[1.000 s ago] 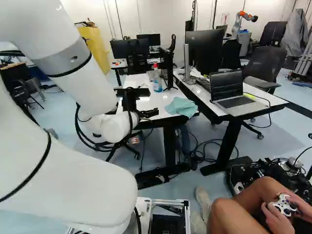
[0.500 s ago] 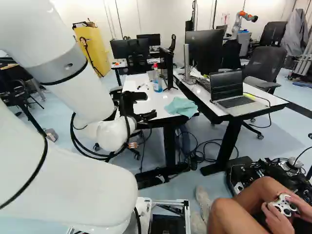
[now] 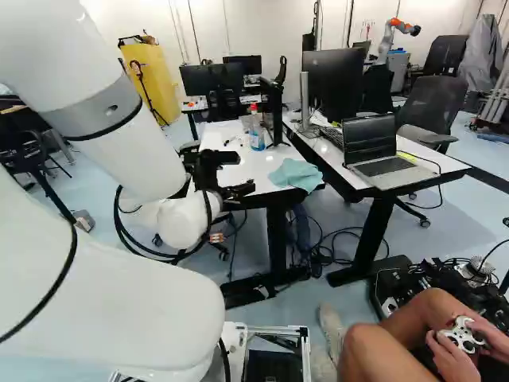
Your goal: Clean the table with the green towel
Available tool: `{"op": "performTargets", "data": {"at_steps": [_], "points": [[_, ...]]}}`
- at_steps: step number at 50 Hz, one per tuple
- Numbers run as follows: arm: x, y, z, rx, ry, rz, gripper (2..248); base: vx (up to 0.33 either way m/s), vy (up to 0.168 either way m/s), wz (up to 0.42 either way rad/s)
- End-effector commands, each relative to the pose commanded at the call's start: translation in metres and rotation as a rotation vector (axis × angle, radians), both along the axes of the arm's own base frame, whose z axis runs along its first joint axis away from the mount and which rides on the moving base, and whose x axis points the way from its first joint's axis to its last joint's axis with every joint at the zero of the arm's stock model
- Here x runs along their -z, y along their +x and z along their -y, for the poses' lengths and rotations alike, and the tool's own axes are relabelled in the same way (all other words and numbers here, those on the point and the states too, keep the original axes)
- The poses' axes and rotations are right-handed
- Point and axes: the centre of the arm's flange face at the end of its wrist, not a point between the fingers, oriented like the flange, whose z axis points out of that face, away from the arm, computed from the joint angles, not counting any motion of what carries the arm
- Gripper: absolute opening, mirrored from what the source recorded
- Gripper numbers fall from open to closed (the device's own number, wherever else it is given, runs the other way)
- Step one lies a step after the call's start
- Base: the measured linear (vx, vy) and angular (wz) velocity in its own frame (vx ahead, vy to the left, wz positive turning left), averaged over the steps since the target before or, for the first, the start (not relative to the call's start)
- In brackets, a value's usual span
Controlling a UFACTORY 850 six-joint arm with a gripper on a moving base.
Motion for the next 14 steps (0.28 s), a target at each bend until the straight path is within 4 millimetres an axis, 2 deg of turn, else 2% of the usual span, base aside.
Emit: {"op": "performTargets", "data": {"at_steps": [14], "points": [[0.0,0.0,0.0,0.0,0.0,0.0,247,0.0,0.0,0.0]]}}
